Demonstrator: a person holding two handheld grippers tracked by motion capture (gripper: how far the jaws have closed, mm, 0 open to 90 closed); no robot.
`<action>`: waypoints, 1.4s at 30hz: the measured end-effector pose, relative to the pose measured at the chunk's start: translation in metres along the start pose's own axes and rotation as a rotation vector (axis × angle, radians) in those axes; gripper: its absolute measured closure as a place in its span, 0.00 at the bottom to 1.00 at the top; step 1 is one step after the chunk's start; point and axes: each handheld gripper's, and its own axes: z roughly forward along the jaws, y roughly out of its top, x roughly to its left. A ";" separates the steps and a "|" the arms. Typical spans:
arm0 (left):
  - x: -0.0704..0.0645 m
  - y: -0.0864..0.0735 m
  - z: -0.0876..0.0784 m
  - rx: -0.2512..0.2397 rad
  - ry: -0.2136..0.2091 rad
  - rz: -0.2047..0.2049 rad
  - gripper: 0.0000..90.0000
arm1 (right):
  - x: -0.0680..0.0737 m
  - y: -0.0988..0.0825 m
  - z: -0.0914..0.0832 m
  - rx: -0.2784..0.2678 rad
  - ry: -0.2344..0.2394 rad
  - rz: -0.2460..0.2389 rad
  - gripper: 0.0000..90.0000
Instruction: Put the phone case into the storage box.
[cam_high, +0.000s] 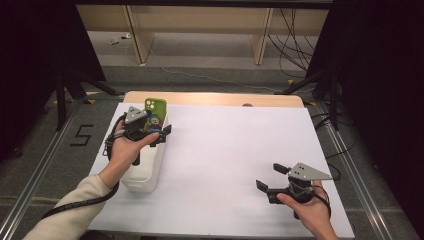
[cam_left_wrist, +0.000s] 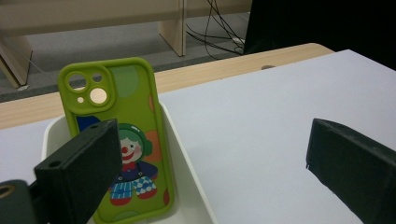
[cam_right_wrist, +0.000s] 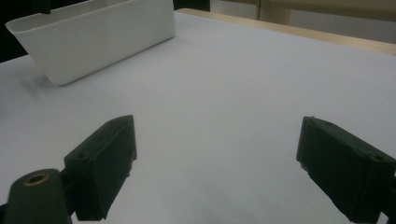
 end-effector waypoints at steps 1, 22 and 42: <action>-0.001 -0.001 -0.001 0.003 -0.004 0.003 0.04 | 0.000 0.000 0.000 0.000 0.000 -0.001 0.15; -0.021 -0.012 -0.023 -0.022 -0.081 0.048 0.05 | 0.000 0.000 -0.001 -0.002 0.000 -0.002 0.15; -0.034 -0.025 -0.043 -0.045 -0.140 0.070 0.06 | 0.000 0.000 0.000 0.000 0.001 -0.001 0.15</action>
